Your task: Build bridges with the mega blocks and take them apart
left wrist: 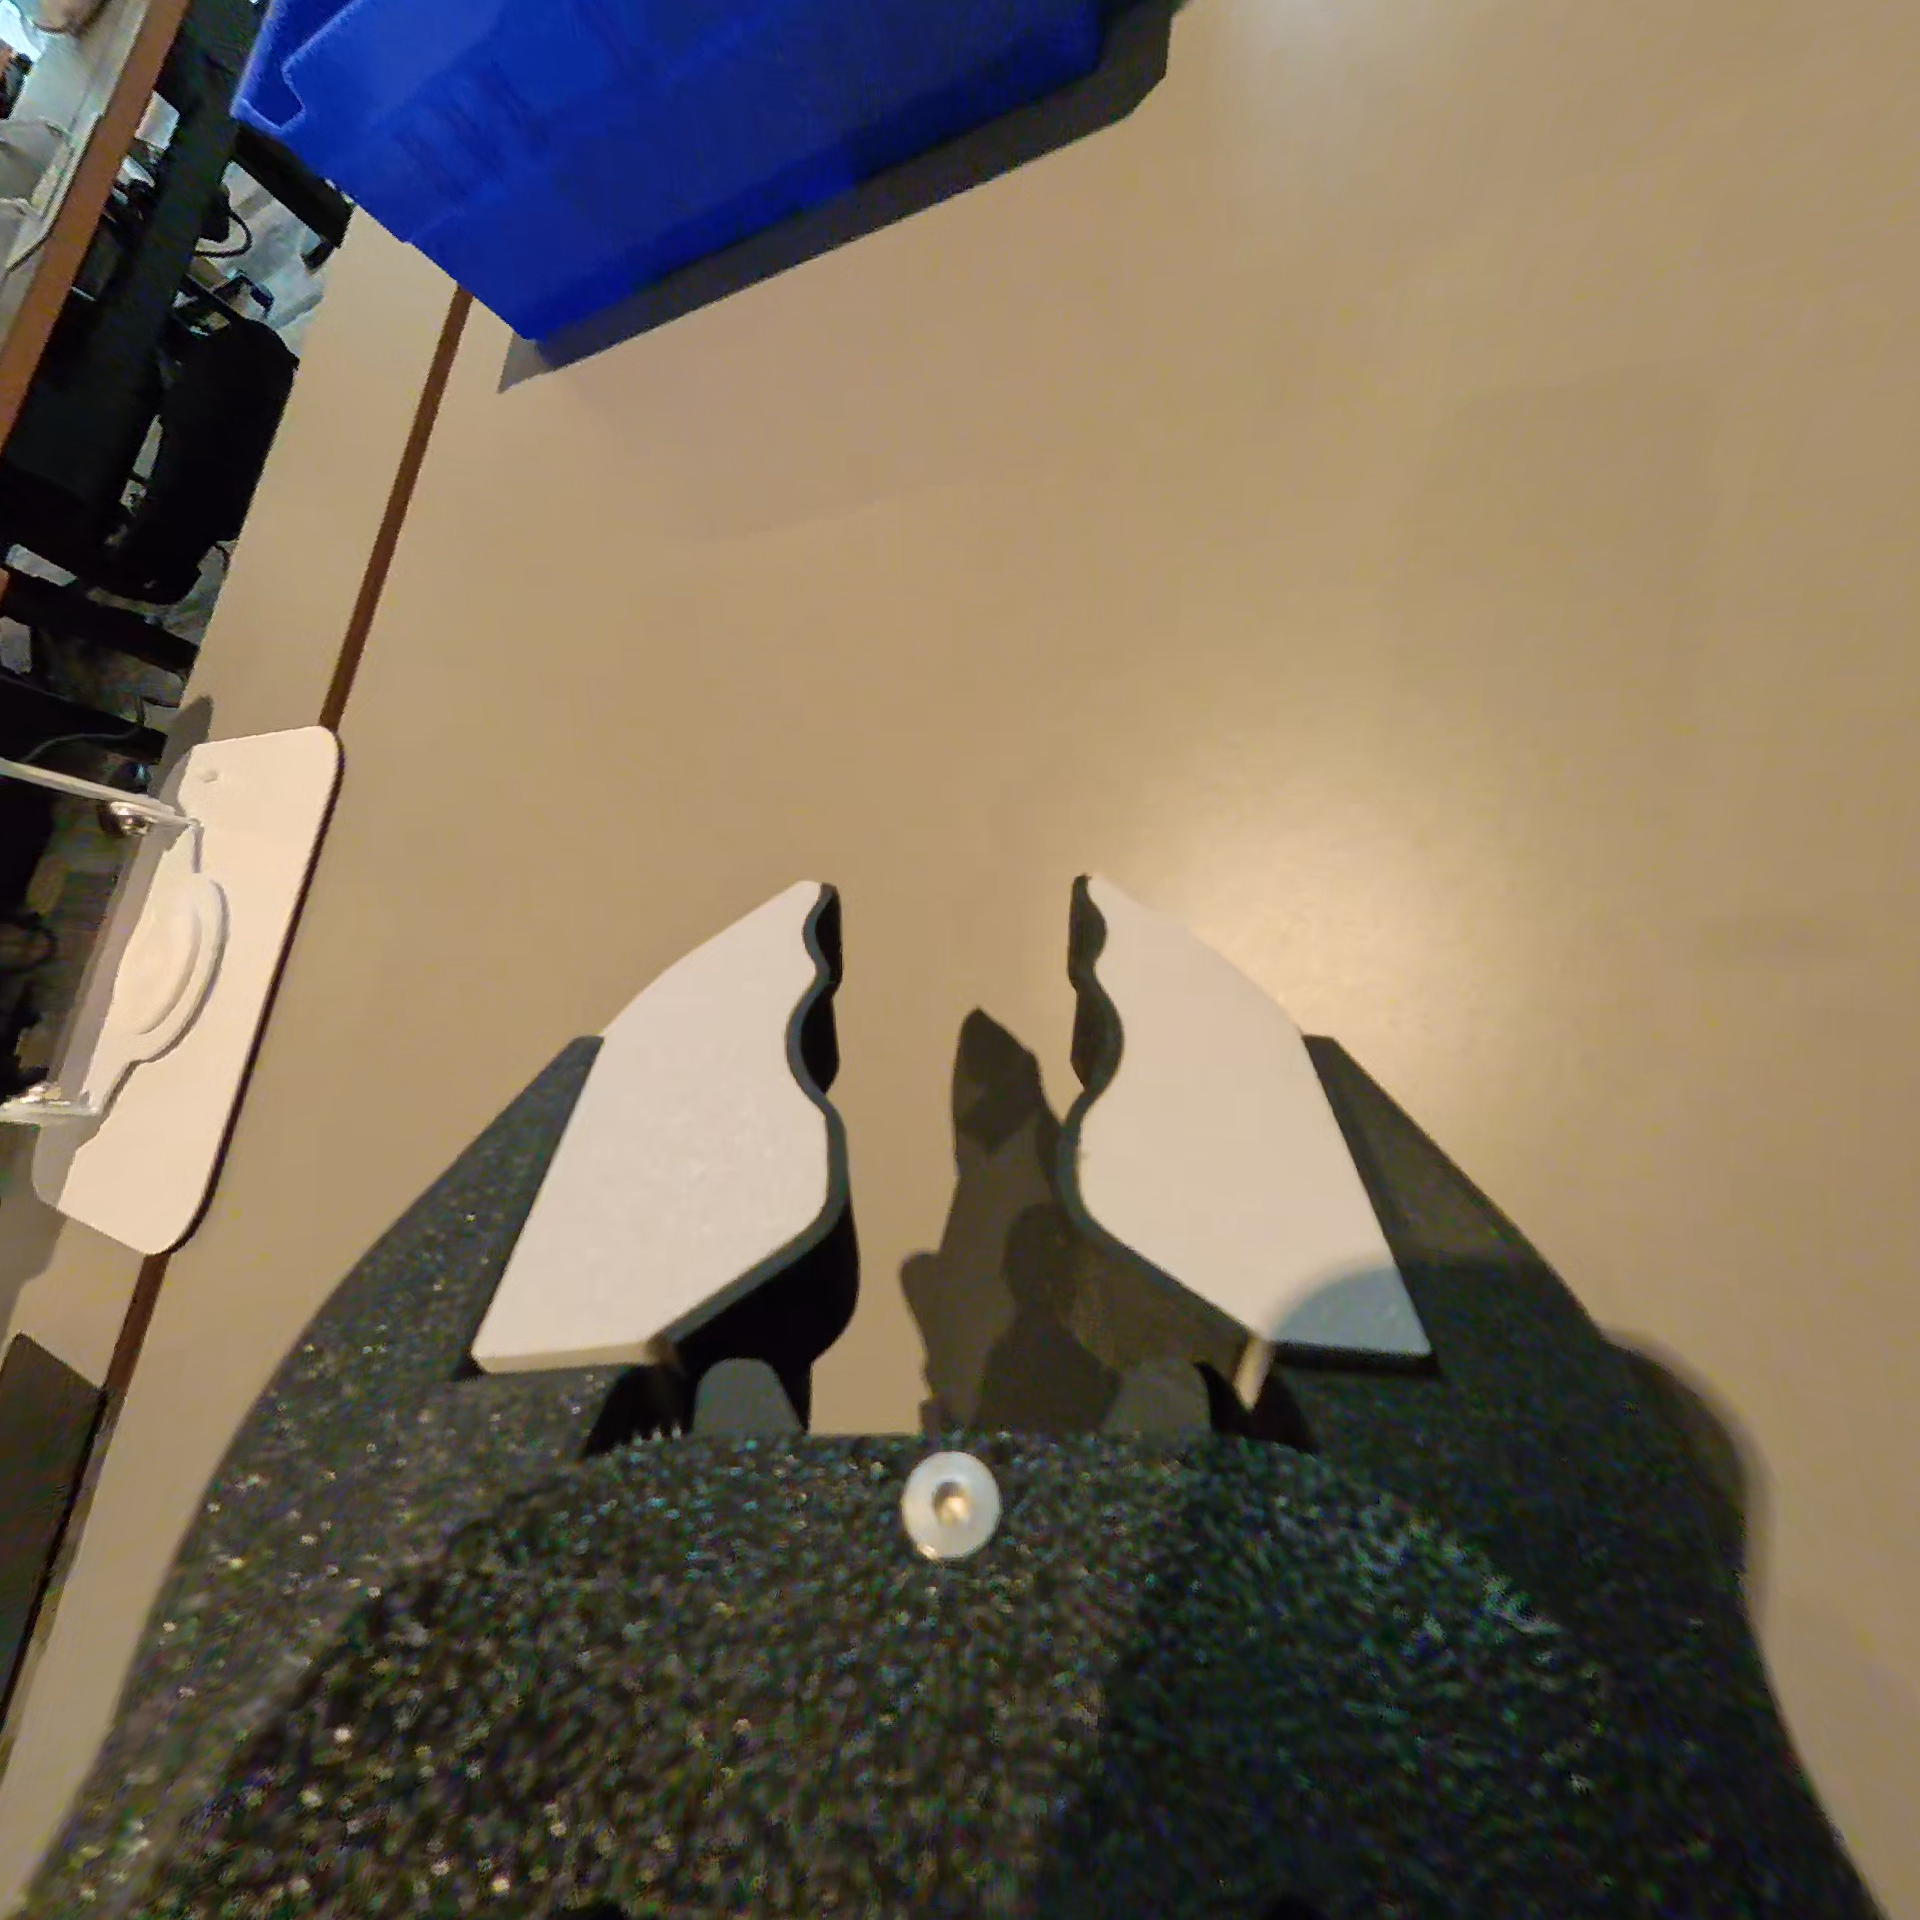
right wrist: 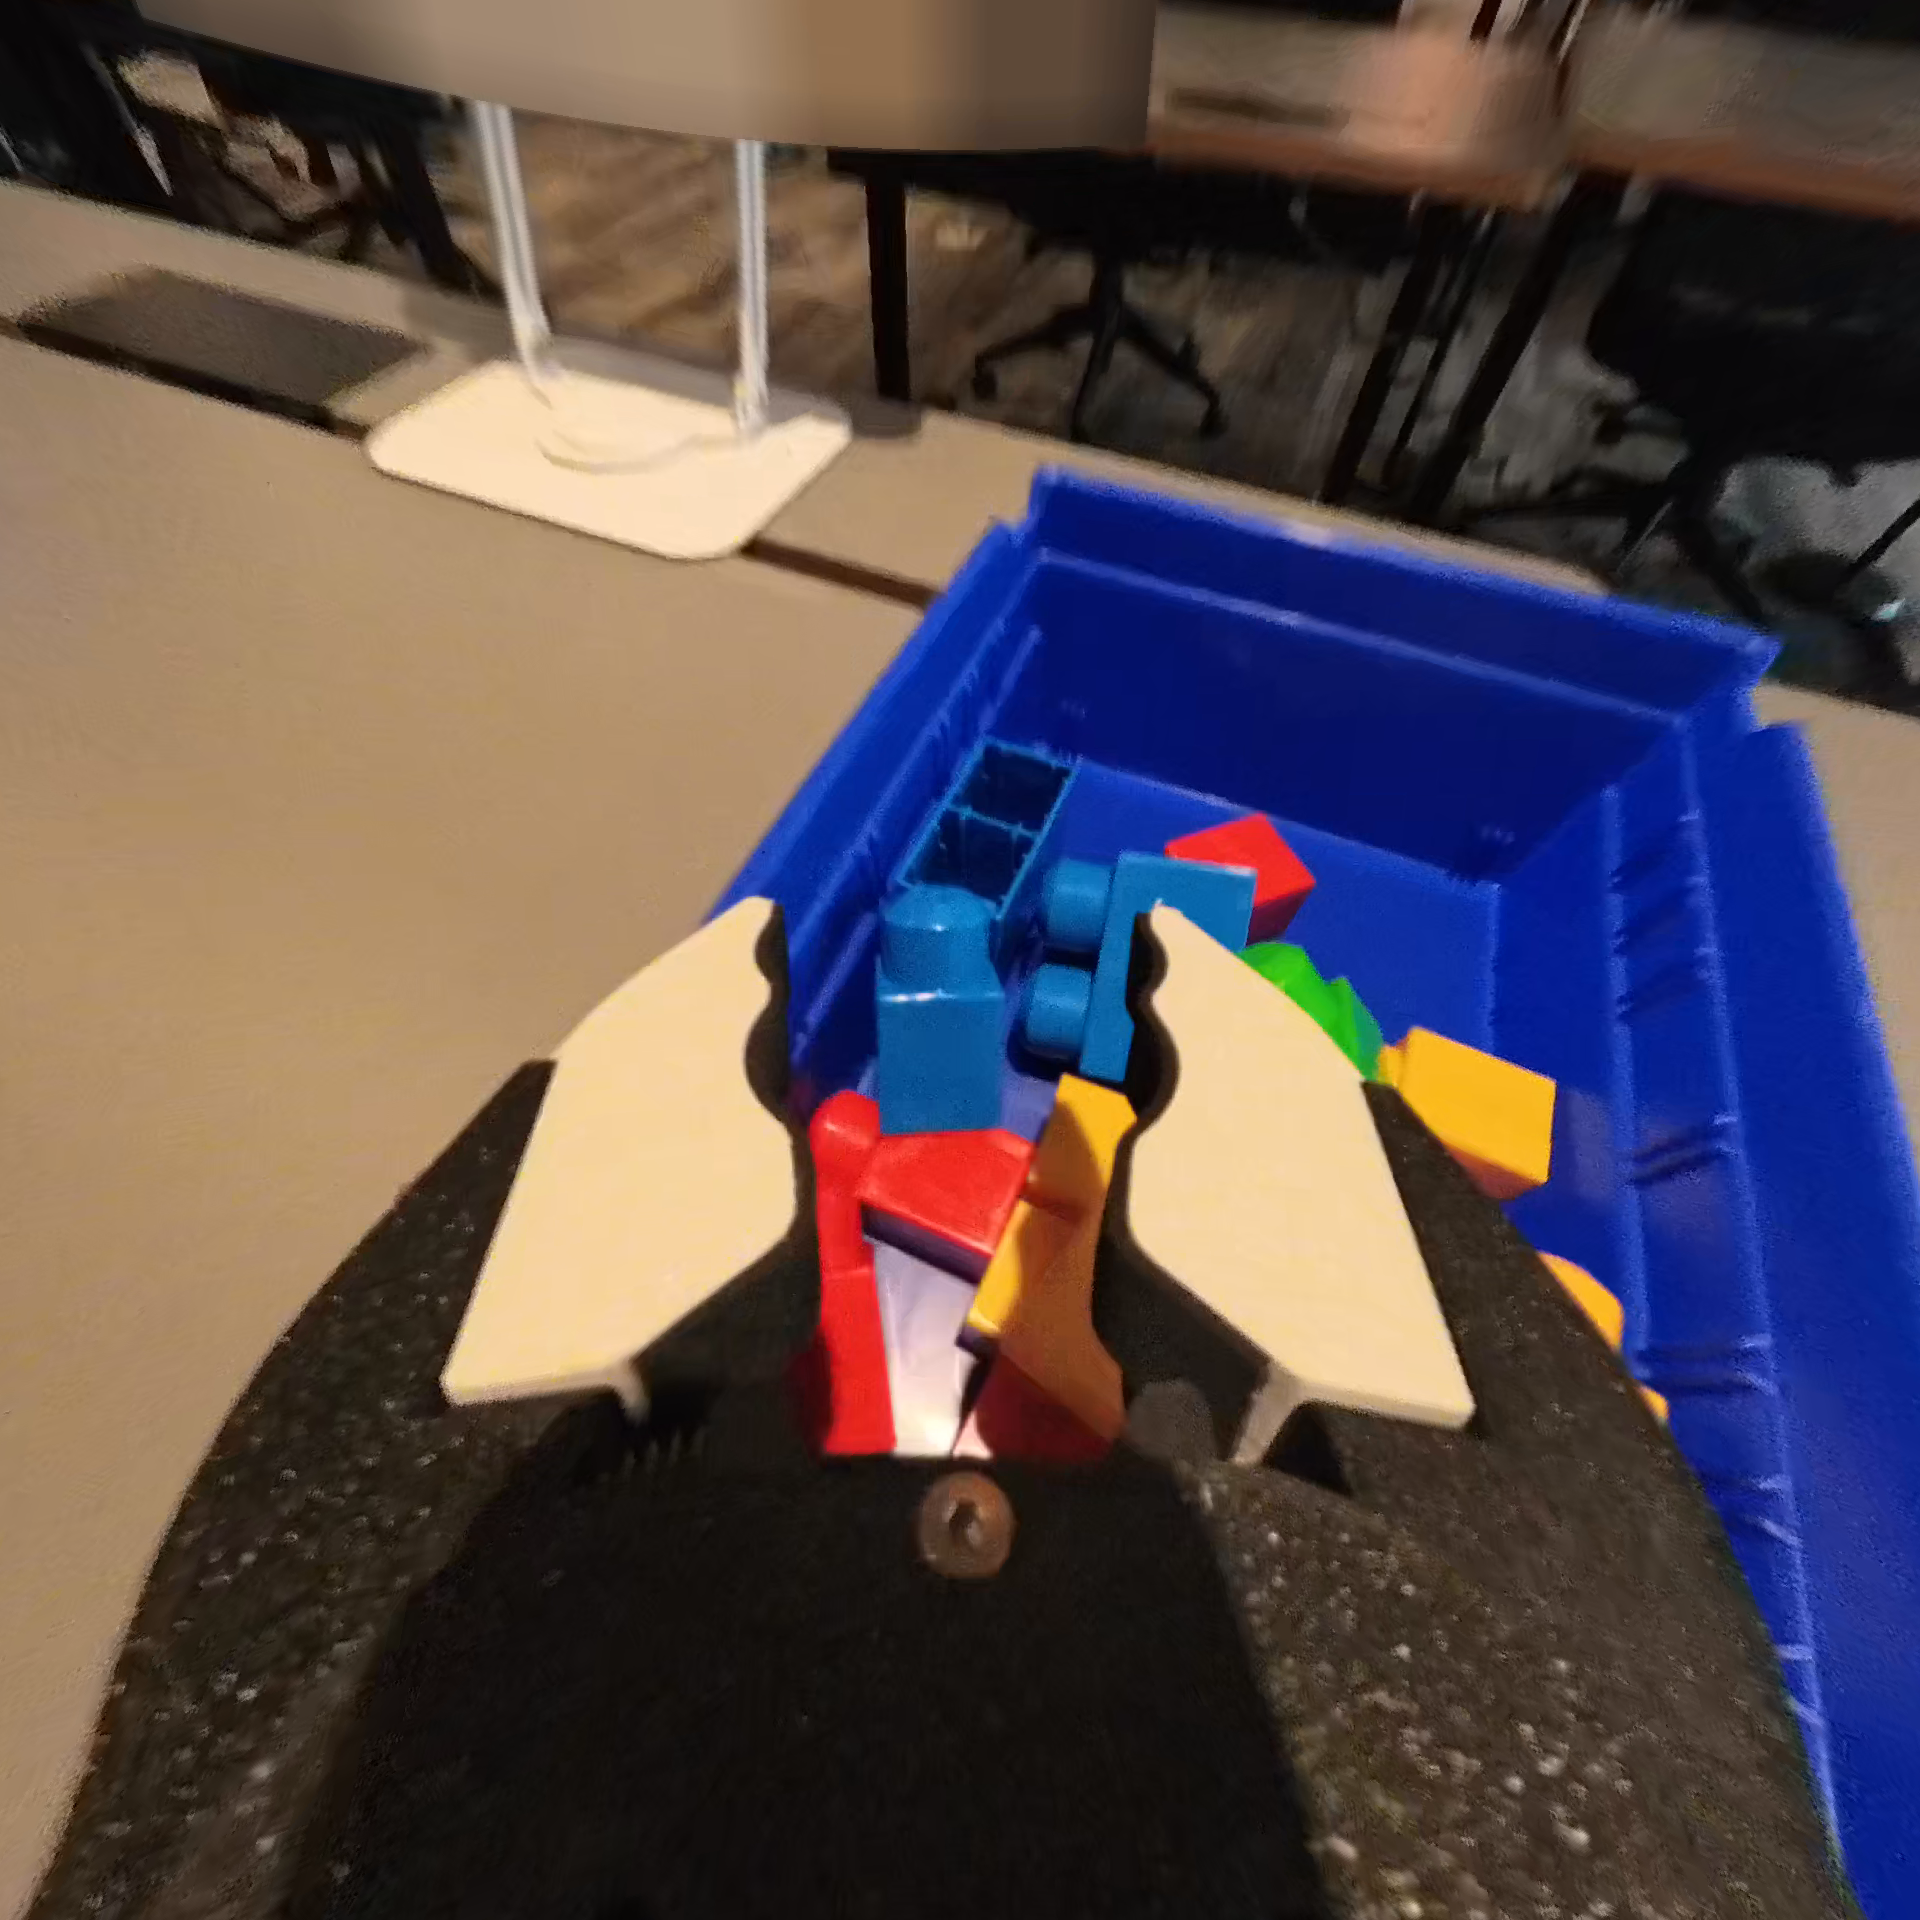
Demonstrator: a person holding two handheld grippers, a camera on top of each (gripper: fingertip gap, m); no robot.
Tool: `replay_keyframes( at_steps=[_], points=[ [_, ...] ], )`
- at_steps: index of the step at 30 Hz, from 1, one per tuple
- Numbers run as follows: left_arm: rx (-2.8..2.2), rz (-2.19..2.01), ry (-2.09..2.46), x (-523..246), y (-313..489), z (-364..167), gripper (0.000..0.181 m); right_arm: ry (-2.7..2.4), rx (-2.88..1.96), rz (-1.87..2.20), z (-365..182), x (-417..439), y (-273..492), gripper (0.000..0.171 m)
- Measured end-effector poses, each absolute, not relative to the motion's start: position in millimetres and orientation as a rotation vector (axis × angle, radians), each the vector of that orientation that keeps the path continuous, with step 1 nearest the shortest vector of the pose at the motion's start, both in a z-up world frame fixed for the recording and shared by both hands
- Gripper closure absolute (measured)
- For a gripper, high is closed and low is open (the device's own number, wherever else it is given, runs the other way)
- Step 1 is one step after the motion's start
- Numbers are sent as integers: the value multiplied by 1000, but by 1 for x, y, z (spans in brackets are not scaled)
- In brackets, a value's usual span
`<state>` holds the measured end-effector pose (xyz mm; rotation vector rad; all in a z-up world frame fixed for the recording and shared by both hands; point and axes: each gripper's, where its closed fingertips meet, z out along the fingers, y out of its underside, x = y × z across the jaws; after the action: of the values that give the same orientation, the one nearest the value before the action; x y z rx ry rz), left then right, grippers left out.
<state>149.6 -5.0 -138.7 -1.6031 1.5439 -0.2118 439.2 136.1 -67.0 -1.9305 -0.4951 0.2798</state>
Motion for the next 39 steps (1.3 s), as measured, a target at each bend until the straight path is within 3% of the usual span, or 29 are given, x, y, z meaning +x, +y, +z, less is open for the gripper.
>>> replay_keyframes(
  at_steps=[1,8,15,20,24,26,32,39],
  points=[
    [-1603,-206,1540,149,-4,-138,140,-493,-1866,295,-54,435,131,108],
    [-1622,-202,1420,129,10,-119,140,-761,-1425,457,10,341,40,117],
    [-1697,-311,978,38,42,-65,140,-1167,-1549,696,-79,218,-16,112],
    [-1645,-207,582,-105,50,14,140,-1383,-1700,743,-145,189,-32,108],
    [-1583,-161,256,-237,50,54,140,-1410,-1719,758,-149,187,-33,113],
    [-1667,-236,158,-279,67,42,140,-1409,-1732,777,-149,187,-33,114],
    [-2176,-293,109,-329,131,-61,138,-1437,-1749,745,-154,186,-34,116],
    [-2224,-200,103,-343,159,-92,133,-1461,-1778,737,-159,185,-34,118]
  ],
)
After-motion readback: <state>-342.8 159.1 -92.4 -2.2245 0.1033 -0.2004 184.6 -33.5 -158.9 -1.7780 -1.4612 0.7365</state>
